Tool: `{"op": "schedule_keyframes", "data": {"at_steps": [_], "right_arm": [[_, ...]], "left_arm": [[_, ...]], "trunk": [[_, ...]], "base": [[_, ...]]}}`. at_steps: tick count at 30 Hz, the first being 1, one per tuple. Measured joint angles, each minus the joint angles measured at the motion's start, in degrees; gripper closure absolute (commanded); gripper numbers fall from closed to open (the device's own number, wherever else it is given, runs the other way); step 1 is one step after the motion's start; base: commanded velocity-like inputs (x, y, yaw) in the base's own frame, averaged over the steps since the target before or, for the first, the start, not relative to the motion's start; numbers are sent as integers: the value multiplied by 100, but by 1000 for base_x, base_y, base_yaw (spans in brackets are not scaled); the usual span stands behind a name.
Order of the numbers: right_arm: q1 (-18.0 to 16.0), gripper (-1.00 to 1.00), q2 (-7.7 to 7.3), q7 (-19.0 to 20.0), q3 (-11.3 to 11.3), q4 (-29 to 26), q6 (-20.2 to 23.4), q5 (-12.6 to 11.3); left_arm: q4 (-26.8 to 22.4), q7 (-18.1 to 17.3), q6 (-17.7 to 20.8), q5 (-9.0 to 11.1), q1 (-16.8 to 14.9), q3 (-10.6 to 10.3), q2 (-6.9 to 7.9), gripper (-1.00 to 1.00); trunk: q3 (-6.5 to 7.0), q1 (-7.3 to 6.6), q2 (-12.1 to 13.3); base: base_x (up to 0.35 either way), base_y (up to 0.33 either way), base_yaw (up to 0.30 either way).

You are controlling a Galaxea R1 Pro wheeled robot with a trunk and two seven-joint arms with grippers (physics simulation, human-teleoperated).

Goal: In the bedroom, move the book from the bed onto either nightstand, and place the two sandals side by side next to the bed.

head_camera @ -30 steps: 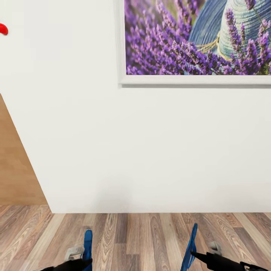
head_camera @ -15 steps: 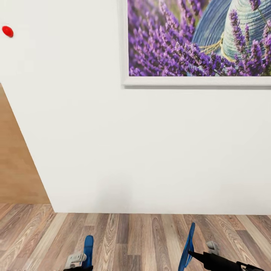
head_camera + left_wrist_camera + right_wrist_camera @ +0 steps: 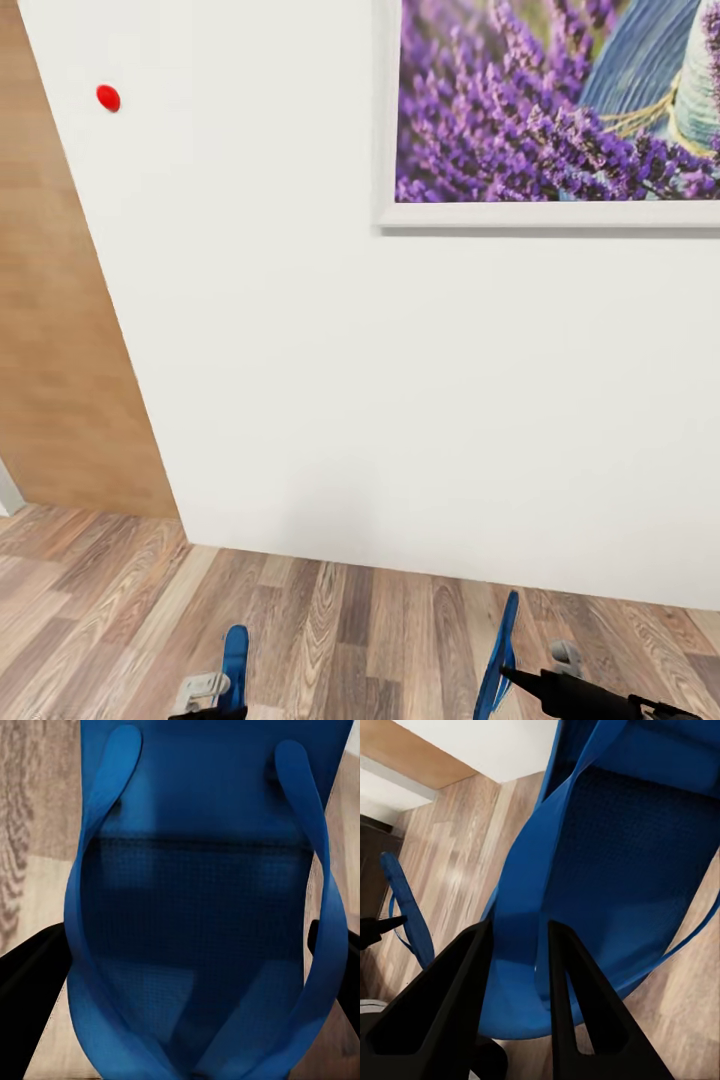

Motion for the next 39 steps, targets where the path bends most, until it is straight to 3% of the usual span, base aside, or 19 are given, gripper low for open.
{"op": "schedule_keyframes", "data": {"at_steps": [39], "right_arm": [[0, 100, 9, -6, 9, 0, -4, 4]], "left_arm": [[0, -5, 0, 0, 5, -3, -5, 100]], "trunk": [[0, 0, 0]], "base": [[0, 0, 268]]}}
